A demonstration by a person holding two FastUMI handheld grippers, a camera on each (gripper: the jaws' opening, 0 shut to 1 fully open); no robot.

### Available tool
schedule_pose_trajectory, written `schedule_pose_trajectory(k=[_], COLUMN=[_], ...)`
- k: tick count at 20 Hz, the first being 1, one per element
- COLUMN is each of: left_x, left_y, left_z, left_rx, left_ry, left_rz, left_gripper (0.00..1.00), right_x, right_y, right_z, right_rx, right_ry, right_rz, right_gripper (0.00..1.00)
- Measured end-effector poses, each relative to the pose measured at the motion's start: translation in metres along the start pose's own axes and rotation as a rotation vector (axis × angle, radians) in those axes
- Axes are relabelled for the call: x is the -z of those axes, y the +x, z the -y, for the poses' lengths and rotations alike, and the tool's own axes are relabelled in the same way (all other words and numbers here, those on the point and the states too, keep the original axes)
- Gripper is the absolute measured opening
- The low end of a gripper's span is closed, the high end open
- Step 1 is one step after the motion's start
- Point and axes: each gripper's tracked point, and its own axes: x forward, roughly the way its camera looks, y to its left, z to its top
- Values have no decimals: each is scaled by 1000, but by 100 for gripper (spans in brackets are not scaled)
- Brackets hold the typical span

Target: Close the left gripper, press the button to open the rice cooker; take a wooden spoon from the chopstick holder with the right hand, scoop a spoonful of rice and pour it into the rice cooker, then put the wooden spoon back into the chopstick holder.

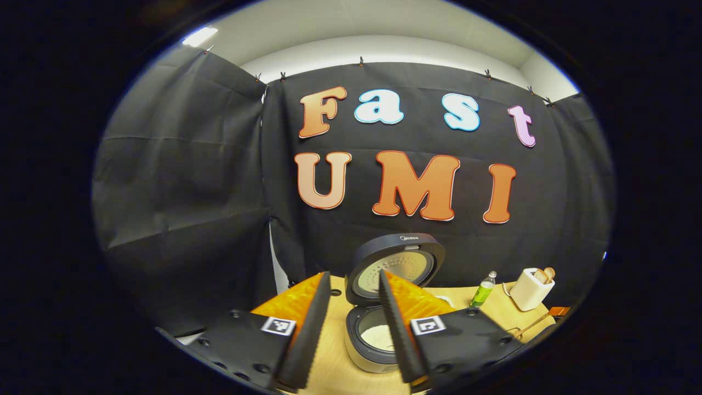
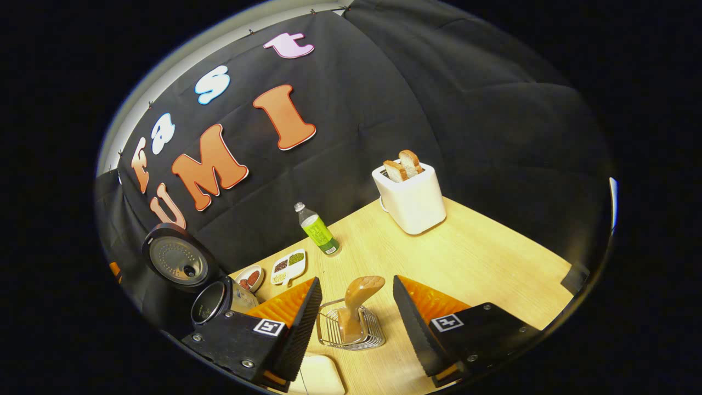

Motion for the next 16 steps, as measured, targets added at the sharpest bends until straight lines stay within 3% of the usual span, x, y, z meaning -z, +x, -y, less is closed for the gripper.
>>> schedule_pose_trajectory(k=[2, 5, 10, 13, 16], left_x=[-1, -4, -1, 1, 2], left_y=[1, 3, 9, 15, 19], left_z=[-3, -7, -9, -8, -4], left_rx=[-2, -18, -14, -3, 12], left_ry=[4, 20, 31, 44, 51], left_rz=[3, 9, -4, -14, -20], left_gripper=[78, 98, 98, 98, 97], right_x=[3, 11, 9, 10, 10], right_y=[7, 21, 32, 34, 33], right_z=[-2, 3, 5, 4, -7], right_rx=[-4, 6, 8, -3, -26], right_ry=[37, 66, 145, 213, 256], right_rz=[-13, -33, -28, -45, -55], right_gripper=[74, 66, 65, 39, 30])
